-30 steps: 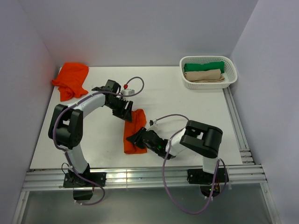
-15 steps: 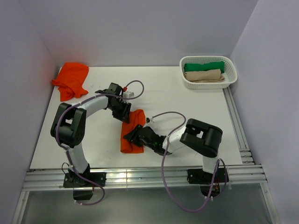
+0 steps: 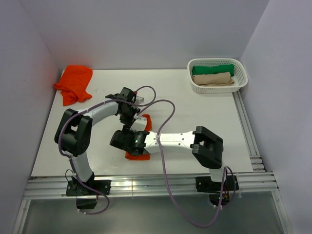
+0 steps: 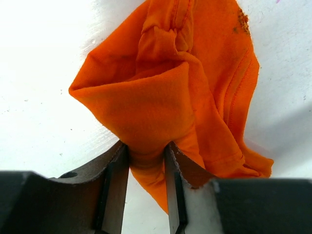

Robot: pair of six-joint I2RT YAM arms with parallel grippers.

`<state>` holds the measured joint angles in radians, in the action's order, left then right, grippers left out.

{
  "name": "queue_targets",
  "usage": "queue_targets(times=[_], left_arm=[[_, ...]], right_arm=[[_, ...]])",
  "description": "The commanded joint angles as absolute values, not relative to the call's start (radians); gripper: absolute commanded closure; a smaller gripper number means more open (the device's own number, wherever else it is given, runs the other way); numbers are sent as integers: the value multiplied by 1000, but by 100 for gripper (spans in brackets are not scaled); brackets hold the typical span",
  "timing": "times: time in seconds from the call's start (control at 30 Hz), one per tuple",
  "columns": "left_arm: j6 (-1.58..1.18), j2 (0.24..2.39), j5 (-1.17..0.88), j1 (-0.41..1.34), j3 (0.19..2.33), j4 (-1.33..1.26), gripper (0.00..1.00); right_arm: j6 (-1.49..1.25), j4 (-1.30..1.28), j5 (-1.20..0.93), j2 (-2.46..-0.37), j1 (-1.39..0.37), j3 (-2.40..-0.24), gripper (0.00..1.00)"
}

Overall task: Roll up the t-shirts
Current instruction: Roll the tshirt

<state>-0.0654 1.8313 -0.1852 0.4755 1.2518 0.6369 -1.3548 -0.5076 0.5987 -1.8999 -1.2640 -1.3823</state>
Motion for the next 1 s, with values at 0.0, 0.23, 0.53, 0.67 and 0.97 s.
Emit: queue_targets(times=[0.0,0.23,0.53,0.67,0.97], left_arm=[[-64,1858,-98,483,1269,624,63],[-67,1870,-101,491,1276,635,63],[-69,1875,-98,497,1282,641,63],[-69,1879,-103,499,1284,643,63],[-71,1888,-115,502,1296,655,63]], right_arm=[[-1387,-845,787,-1966,-1296,-1514,33],[-1319,-793,864,-2032,-1304,-1589,37],[-1255,-719,925,-2060,-1305,-1623,40],[-1229,-748,937,-2100,-1313,-1687,41],[-1226,-831,956,-2232,-1324,-1824,41]])
